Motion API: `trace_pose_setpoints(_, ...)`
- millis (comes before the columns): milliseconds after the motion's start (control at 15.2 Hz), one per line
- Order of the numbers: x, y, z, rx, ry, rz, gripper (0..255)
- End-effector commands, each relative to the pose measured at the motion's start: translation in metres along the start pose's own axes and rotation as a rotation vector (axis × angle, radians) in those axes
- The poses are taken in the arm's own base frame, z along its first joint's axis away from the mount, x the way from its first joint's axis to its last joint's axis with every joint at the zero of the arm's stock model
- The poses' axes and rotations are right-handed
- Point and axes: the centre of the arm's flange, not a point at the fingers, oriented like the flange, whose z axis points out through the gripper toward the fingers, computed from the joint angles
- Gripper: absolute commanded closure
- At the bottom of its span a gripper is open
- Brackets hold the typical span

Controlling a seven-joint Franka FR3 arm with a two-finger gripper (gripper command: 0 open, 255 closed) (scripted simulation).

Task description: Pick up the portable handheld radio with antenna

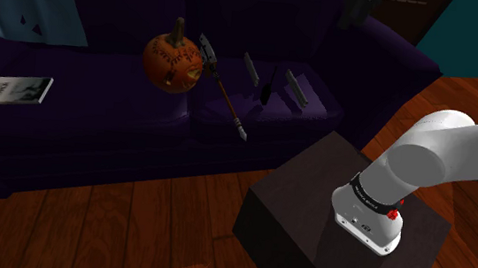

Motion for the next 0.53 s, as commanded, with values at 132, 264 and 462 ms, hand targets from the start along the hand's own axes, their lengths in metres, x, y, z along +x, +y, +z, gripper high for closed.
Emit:
trace_pose_setpoints(132,0.019,0.009,0.018,0.002,-0.013,0.003,0)
trace_pose_setpoints(264,0.038,0.019,0.036,0.003,-0.026,0.006,0)
trace_pose_setpoints(462,0.066,0.033,0.064,0.005,-0.046,0.010,0)
